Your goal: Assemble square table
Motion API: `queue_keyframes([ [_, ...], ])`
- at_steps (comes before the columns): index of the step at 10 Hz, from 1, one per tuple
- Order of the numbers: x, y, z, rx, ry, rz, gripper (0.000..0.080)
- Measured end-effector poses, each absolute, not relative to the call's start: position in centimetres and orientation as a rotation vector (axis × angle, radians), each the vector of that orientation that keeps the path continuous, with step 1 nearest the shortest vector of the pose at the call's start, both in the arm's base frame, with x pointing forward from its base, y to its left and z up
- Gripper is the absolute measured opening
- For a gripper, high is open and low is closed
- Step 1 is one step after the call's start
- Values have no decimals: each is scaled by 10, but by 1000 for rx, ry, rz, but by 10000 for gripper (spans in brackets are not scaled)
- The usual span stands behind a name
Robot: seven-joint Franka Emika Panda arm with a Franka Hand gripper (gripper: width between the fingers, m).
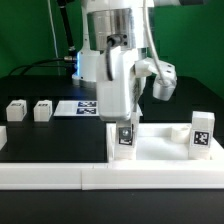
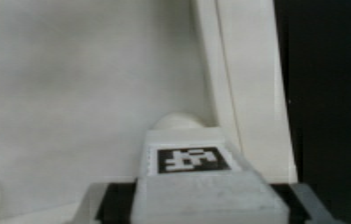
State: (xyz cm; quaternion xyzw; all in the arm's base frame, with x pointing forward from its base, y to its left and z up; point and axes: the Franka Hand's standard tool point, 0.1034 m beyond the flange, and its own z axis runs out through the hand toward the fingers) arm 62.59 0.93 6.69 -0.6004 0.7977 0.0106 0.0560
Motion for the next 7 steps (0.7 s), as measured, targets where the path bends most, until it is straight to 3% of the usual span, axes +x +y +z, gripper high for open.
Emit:
queue_keyframes([
  [2, 626, 9, 67, -1741, 2481, 37, 293],
  [3, 626, 9, 67, -1766, 2463, 36, 346],
  [4, 626, 10, 67, -1871, 2390, 23, 346],
  [5, 625, 12, 67, -2142, 2151, -1, 551],
  [6, 624, 13, 67, -2290, 1990, -12, 623],
  [7, 624, 12, 67, -2288, 1993, -12, 623],
])
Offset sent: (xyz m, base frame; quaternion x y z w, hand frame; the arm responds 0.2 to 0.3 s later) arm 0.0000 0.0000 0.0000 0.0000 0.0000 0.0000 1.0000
